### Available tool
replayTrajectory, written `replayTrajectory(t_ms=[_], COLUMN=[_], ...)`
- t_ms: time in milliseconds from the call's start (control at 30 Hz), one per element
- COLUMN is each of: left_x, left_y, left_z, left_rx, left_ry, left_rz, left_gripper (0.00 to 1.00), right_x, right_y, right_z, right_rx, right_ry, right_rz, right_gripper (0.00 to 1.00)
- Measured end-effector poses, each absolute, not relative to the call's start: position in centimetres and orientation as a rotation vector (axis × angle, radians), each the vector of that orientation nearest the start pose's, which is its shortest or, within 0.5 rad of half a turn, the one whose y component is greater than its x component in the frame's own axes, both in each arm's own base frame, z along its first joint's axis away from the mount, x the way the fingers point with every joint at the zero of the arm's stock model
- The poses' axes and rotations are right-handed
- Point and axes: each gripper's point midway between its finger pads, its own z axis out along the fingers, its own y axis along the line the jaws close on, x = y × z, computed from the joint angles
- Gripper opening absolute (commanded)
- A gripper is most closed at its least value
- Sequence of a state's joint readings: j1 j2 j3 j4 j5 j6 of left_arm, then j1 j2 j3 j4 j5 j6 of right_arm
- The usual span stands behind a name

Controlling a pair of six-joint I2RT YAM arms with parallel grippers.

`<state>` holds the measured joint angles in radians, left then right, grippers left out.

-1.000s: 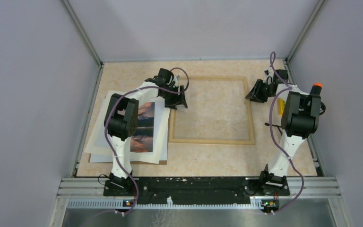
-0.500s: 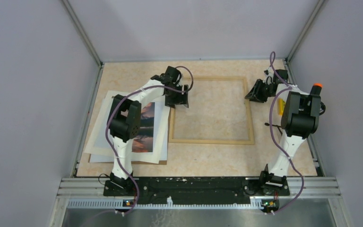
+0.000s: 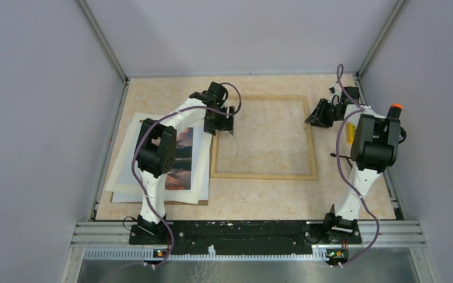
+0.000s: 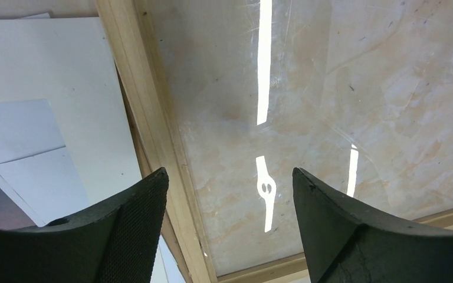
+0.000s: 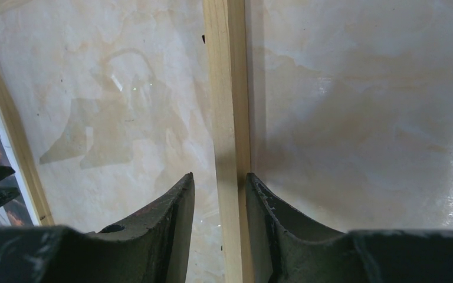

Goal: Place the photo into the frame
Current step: Place the photo frame item in the photo frame.

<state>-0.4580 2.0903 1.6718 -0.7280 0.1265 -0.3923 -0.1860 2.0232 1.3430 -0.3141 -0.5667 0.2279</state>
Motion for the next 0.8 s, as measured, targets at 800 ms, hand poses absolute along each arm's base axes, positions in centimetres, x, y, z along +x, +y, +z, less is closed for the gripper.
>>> replayTrajectory(t_ms=[800], left_x=[46.1], left_y=[-18.5], left_z=[11.1], left_rx=[-0.152], left_ry=[2.450], left_rz=[-0.821], left_gripper=[0.88], right_x=[48.2], right_y=[1.7], right_z=[7.2], right_rx=[0.251], right_ry=[2.443], right_rz=[0.336], right_gripper=[0.61])
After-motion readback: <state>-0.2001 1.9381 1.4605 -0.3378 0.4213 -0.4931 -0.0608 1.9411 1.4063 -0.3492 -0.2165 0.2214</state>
